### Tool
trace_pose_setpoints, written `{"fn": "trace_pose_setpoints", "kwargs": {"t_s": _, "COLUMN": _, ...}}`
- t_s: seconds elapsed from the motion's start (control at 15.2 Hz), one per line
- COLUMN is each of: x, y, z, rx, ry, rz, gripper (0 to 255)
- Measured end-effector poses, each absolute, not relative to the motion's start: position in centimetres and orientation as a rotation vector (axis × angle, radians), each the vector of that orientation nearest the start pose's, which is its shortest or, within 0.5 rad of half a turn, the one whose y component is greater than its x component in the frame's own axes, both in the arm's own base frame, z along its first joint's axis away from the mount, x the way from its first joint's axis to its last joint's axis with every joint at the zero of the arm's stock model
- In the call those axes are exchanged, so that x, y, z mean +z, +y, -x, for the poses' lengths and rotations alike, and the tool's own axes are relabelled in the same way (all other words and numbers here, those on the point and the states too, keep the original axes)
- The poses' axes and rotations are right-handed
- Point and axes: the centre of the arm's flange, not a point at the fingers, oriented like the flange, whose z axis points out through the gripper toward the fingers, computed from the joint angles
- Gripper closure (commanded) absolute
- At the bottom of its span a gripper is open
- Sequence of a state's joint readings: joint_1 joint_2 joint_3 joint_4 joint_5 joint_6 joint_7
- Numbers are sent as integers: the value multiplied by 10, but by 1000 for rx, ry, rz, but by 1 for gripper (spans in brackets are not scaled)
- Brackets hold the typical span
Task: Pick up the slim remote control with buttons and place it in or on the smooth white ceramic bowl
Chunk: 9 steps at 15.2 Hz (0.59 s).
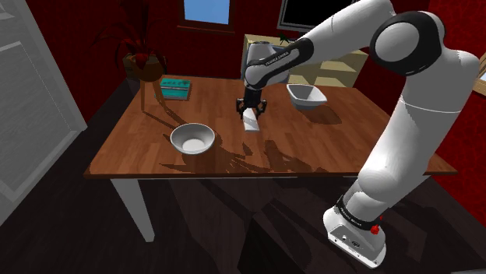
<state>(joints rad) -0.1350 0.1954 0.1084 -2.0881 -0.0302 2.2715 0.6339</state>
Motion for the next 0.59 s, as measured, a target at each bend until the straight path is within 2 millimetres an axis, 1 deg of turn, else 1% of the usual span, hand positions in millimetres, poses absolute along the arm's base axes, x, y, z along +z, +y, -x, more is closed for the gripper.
{"fn": "trace_pose_setpoints", "kwargs": {"t_s": 0.26, "x": 352, "y": -18, "z": -573, "rx": 15, "ry": 994, "rz": 2985, "gripper": 255}}
{"fn": "trace_pose_setpoints", "kwargs": {"t_s": 0.33, "x": 355, "y": -13, "z": -575, "rx": 15, "ry": 994, "rz": 2985, "gripper": 255}}
{"fn": "trace_pose_setpoints", "kwargs": {"t_s": 0.46, "x": 357, "y": 7, "z": -584, "rx": 16, "ry": 993, "rz": 2986, "gripper": 255}}
{"fn": "trace_pose_setpoints", "kwargs": {"t_s": 0.59, "x": 357, "y": 34, "z": -593, "rx": 16, "ry": 991, "rz": 2986, "gripper": 255}}
